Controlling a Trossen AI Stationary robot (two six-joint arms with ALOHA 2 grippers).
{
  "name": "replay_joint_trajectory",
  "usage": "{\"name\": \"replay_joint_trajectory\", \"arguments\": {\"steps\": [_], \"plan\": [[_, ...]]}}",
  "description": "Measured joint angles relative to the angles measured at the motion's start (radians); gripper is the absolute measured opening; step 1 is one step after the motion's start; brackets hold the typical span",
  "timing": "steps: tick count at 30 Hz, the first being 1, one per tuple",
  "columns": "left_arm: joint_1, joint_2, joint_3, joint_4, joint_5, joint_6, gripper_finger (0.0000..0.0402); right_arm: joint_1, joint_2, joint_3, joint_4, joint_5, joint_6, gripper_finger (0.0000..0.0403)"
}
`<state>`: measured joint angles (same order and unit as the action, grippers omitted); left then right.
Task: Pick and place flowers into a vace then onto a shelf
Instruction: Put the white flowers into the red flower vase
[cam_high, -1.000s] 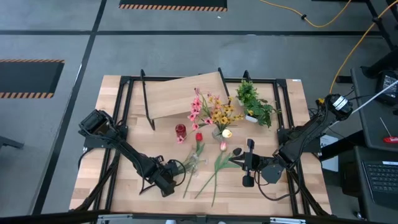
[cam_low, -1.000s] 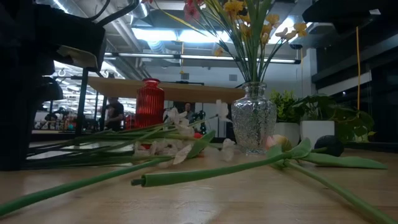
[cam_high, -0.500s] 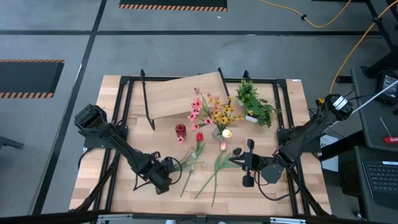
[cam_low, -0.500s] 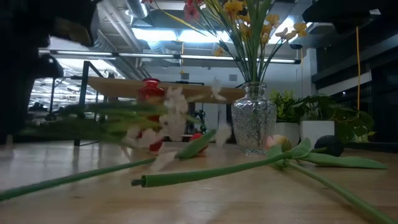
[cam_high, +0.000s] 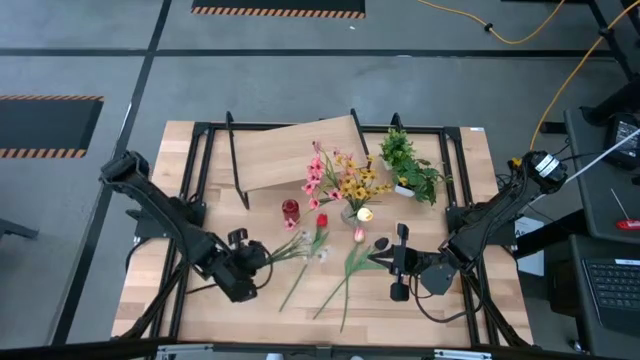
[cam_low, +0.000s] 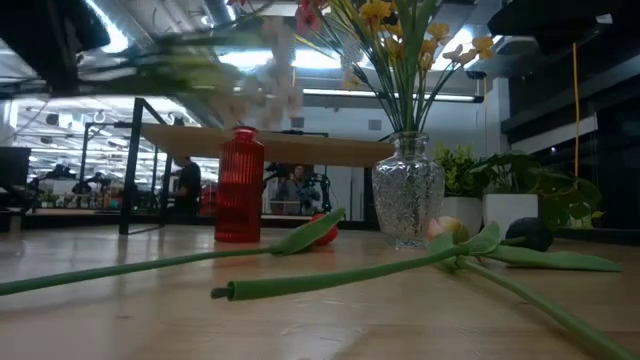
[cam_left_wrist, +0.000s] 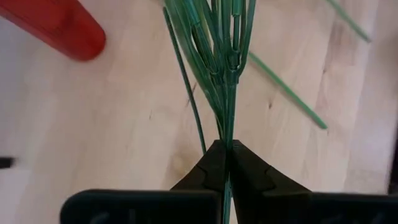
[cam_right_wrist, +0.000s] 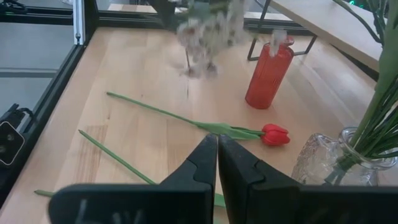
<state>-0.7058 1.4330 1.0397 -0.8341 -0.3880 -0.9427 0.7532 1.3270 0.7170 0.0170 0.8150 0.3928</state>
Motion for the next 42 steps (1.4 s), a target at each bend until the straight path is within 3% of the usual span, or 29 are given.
{"name": "replay_joint_trajectory", "arguments": {"steps": [12, 20, 26, 33, 37, 42], "plan": [[-0.088, -0.073, -0.022, 0.047, -0.235, 0.122, 0.0003, 0.0, 0.0, 0.0, 0.0, -0.005, 0.0, 0.002], [-0.106, -0.163, -0.211, 0.471, -0.243, 0.349, 0.0003, 0.0, 0.0, 0.0, 0.0, -0.005, 0.023, 0.002], [-0.104, -0.265, -0.341, 0.703, -0.312, 0.543, 0.0003, 0.0, 0.0, 0.0, 0.0, -0.005, 0.022, 0.002], [-0.104, -0.4, -0.421, 1.04, -0.324, 0.942, 0.0003, 0.0, 0.0, 0.0, 0.0, -0.005, 0.022, 0.002], [-0.091, -0.474, -0.429, 1.113, -0.291, 1.1, 0.0003, 0.0, 0.0, 0.0, 0.0, -0.005, 0.021, 0.002], [-0.019, -0.521, -0.429, 1.101, -0.265, 1.141, 0.0003, 0.0, 0.0, 0.0, 0.0, -0.005, 0.02, 0.002]]}}
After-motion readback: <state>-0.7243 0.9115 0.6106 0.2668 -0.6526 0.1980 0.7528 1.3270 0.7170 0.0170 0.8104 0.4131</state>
